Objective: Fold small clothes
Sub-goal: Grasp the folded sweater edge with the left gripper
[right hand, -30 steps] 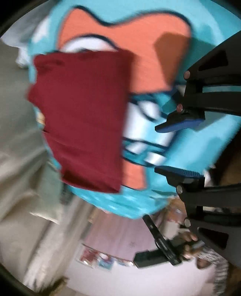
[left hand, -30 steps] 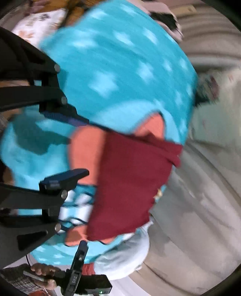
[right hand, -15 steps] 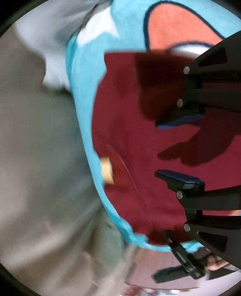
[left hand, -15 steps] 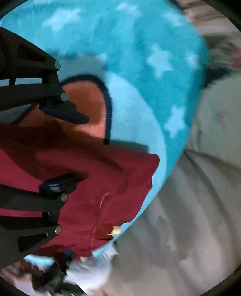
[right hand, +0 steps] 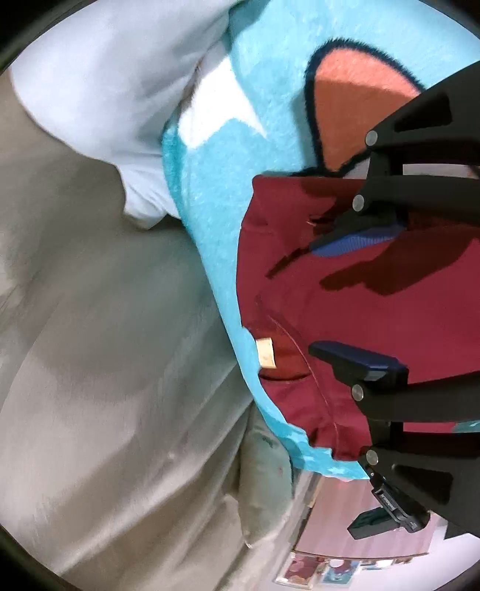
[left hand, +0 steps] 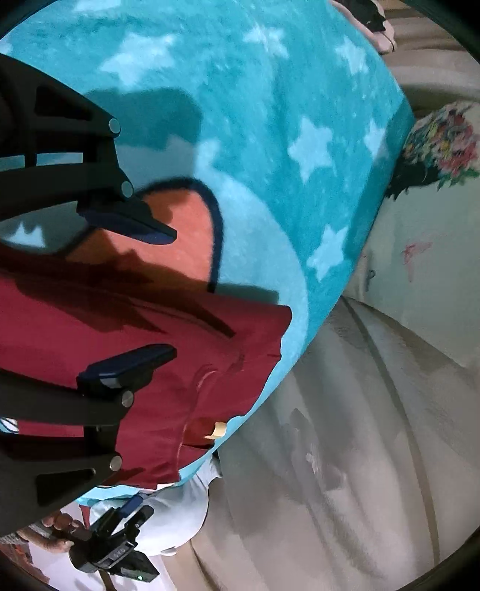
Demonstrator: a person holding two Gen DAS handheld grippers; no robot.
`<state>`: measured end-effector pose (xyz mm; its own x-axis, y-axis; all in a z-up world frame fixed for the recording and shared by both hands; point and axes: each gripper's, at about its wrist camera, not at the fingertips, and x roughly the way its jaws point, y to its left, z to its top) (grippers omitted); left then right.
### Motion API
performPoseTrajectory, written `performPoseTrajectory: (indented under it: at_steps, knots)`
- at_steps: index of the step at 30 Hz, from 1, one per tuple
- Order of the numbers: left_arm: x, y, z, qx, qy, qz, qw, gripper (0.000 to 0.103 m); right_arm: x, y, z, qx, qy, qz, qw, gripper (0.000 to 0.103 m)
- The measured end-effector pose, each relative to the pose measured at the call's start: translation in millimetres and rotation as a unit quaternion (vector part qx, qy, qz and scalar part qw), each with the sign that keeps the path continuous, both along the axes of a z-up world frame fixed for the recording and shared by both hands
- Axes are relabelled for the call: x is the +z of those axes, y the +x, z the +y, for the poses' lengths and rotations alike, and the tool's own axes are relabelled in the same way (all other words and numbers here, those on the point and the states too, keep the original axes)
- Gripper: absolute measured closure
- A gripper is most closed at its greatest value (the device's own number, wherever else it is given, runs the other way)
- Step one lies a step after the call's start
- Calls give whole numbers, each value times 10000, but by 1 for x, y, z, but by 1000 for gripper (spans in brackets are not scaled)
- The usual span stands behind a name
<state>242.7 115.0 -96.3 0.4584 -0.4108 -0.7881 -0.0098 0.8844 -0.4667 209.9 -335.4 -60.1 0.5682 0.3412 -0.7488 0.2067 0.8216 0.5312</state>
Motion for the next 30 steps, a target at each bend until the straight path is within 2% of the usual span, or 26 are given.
performPoseTrajectory:
  at_steps: [4,8,13,16,17,18,19,20,24,28,30]
  knots:
    - [-1,-25,12,84,-133,3,9999,48,22,-8,30,465,-170,-204,9986,51]
    - [-13,-44,16,71,-251,94,9996,48,27,5,82,1194,118,-170,9926,51]
    - [-29,-56,11,-42,-516,200,9985,44,9,34,172,2119,666,234,9747,51]
    - [-39,-60,3,-107,-735,273,9969,42,-6,53,230,2526,689,519,9637,51]
    - [-42,-61,0,-158,-794,307,9962,45,-12,61,247,2571,584,618,9626,51]
    - [-46,-63,-4,-223,-859,370,9954,54,-16,67,259,2552,464,720,9631,51]
    - [-49,-64,-7,-267,-873,437,9949,82,-21,74,269,2493,315,849,9642,51]
    - [-52,-66,-11,-335,-871,480,9945,88,-26,81,277,2437,200,948,9650,51]
    - [-51,-68,-8,-349,-1151,442,9918,88,-37,94,300,2480,-167,1154,9617,51]
    - [-52,-67,-5,-341,-1317,497,9895,88,-42,97,325,2615,-955,1248,9523,50]
    - [-51,-67,-7,-385,-1302,490,9895,88,-44,99,339,2721,-1511,1302,9414,50]
